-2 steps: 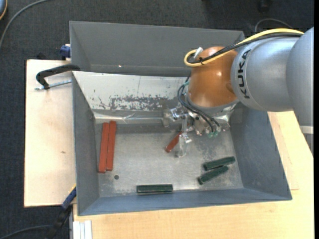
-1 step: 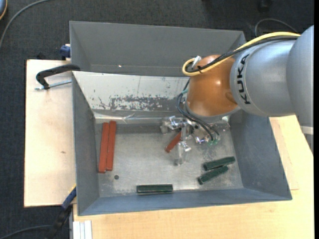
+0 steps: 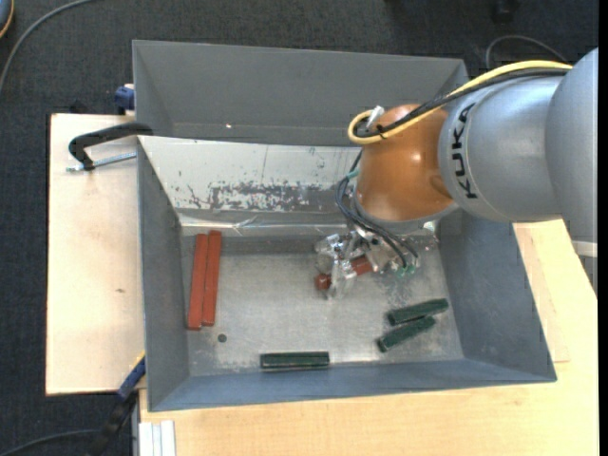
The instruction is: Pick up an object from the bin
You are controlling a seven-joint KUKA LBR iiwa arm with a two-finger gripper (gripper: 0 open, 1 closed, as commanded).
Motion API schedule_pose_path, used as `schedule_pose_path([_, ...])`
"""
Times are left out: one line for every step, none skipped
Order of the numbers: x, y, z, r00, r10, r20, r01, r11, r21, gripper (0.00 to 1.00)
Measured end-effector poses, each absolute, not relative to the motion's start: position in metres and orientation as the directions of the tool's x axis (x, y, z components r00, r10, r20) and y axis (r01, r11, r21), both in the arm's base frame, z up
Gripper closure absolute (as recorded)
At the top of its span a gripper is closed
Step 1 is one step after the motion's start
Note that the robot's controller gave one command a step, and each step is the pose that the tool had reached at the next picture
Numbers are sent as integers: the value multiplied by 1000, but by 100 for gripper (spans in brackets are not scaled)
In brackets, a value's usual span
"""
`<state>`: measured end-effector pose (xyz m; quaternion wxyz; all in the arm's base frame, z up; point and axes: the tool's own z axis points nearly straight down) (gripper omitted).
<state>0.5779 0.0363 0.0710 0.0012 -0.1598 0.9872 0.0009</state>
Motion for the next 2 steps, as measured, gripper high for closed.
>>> schedule_pose_path([568, -7, 186, -851, -526, -11, -526, 851, -7, 100])
schedule_pose_path([567, 6, 249, -840, -543, -13, -543, 840, -6, 100])
